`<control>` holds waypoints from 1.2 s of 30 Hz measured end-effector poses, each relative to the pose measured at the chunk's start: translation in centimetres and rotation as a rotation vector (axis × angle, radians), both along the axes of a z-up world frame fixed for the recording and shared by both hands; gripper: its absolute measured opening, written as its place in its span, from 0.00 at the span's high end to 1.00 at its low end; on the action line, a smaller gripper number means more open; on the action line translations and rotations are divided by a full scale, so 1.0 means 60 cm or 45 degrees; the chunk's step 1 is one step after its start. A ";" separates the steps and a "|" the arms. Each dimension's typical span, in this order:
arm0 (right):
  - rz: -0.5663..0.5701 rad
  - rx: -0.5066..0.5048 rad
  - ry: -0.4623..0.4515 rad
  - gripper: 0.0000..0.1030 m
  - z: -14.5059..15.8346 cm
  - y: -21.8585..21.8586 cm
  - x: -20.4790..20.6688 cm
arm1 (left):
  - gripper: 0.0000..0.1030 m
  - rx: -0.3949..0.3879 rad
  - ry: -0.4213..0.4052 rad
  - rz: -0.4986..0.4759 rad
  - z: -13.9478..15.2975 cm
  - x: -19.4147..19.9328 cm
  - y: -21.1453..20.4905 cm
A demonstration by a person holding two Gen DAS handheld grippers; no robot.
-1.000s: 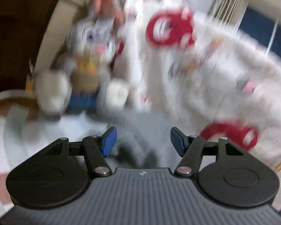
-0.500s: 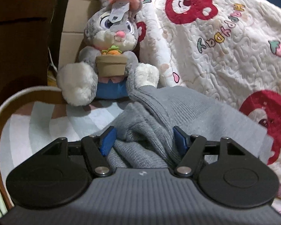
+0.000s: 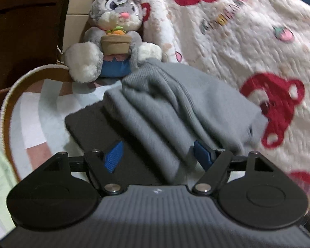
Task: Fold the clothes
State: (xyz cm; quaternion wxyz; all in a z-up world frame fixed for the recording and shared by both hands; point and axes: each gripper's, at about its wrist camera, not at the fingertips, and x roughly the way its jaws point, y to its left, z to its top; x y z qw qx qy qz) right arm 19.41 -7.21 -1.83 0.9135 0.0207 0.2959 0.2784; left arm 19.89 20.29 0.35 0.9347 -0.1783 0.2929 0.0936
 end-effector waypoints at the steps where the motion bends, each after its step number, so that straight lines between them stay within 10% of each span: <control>1: -0.011 -0.008 -0.012 0.41 0.005 -0.007 -0.011 | 0.26 0.015 0.017 -0.011 0.001 -0.016 -0.010; 27: -0.378 0.013 -0.127 0.15 0.093 -0.150 -0.288 | 0.06 0.214 0.218 -0.224 0.106 -0.313 -0.280; 36: -0.288 0.097 -0.074 0.13 0.088 -0.198 -0.361 | 0.01 0.321 0.291 -0.228 0.094 -0.365 -0.328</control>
